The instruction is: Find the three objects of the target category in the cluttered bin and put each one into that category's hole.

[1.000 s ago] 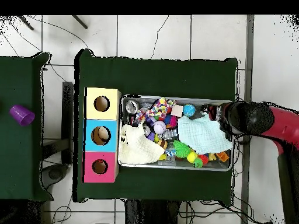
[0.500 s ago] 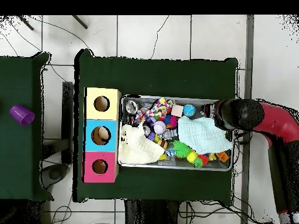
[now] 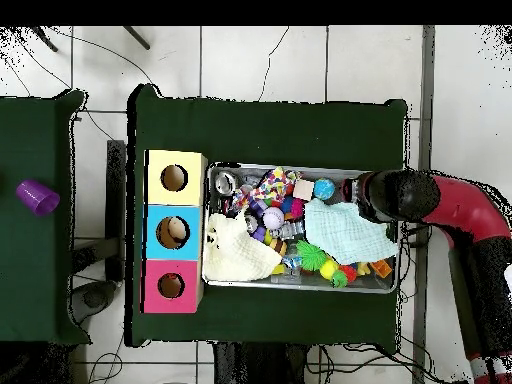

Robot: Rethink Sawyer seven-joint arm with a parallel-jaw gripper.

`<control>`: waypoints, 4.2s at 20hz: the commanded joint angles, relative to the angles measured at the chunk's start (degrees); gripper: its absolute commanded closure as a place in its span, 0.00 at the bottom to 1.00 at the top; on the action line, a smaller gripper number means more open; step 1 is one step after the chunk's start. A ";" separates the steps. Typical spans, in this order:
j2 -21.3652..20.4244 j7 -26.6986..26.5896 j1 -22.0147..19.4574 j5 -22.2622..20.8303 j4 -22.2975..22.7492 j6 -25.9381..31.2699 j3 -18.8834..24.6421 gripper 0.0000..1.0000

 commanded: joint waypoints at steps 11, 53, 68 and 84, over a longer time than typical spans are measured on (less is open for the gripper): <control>3.97 -15.70 -0.68 -7.59 3.90 -5.33 2.45 0.00; -1.35 -17.15 -4.83 -10.58 10.42 1.55 0.96 0.00; -5.38 -16.93 -11.11 -13.24 16.76 -1.70 1.18 0.00; 2.26 -10.79 -9.33 -19.82 14.77 -9.10 -0.65 0.00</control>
